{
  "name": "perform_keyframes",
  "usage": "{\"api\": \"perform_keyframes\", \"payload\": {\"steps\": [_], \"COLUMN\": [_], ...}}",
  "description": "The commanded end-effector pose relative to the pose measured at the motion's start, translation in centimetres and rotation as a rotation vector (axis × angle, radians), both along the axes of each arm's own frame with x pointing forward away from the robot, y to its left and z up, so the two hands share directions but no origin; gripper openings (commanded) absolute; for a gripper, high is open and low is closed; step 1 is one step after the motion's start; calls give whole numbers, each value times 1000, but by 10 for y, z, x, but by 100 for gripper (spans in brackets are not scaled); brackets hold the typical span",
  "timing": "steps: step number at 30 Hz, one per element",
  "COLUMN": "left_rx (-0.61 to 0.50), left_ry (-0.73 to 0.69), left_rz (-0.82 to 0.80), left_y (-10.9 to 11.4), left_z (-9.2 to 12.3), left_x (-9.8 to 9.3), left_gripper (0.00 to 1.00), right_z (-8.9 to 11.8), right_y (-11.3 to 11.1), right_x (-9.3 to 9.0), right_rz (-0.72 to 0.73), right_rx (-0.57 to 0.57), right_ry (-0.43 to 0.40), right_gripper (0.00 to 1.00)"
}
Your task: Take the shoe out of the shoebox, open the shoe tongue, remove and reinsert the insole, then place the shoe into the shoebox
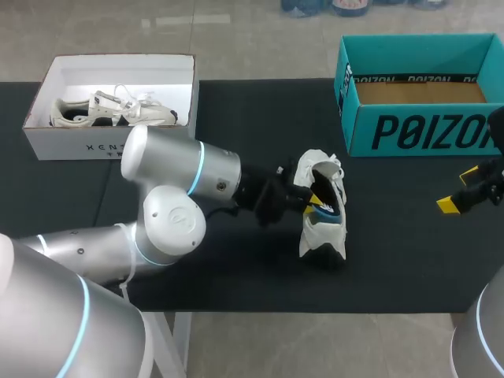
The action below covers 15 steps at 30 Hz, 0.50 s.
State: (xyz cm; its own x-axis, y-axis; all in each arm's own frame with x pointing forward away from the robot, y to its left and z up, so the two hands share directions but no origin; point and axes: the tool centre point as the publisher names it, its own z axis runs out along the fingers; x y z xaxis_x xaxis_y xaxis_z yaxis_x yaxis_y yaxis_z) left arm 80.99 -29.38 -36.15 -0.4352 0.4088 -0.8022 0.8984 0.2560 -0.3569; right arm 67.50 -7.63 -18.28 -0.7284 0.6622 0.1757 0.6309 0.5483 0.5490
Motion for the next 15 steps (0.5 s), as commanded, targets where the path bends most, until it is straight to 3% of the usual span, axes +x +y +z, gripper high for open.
{"api": "perform_keyframes", "payload": {"steps": [1,3,5,6,15], "left_rx": [4,3,9,14,54], "left_ry": [17,28,34,36,14], "left_rz": [-14,-18,-22,-23,3], "left_y": [-13,-14,-13,-12,9], "left_z": [-9,-7,-3,-1,22], "left_x": [-1,-7,-12,-13,-15], "left_gripper": [0,0,49,100,100], "right_z": [-1,-1,-1,-1,-1], "right_y": [0,0,0,0,0], "right_x": [-5,-5,-5,-5,-5], "right_rz": [-5,-5,-5,-5,-5], "right_rx": [-1,-1,-1,-1,-1], "right_ry": [-7,-7,-7,-7,-7], "right_gripper": [100,100,100,100,100]}}
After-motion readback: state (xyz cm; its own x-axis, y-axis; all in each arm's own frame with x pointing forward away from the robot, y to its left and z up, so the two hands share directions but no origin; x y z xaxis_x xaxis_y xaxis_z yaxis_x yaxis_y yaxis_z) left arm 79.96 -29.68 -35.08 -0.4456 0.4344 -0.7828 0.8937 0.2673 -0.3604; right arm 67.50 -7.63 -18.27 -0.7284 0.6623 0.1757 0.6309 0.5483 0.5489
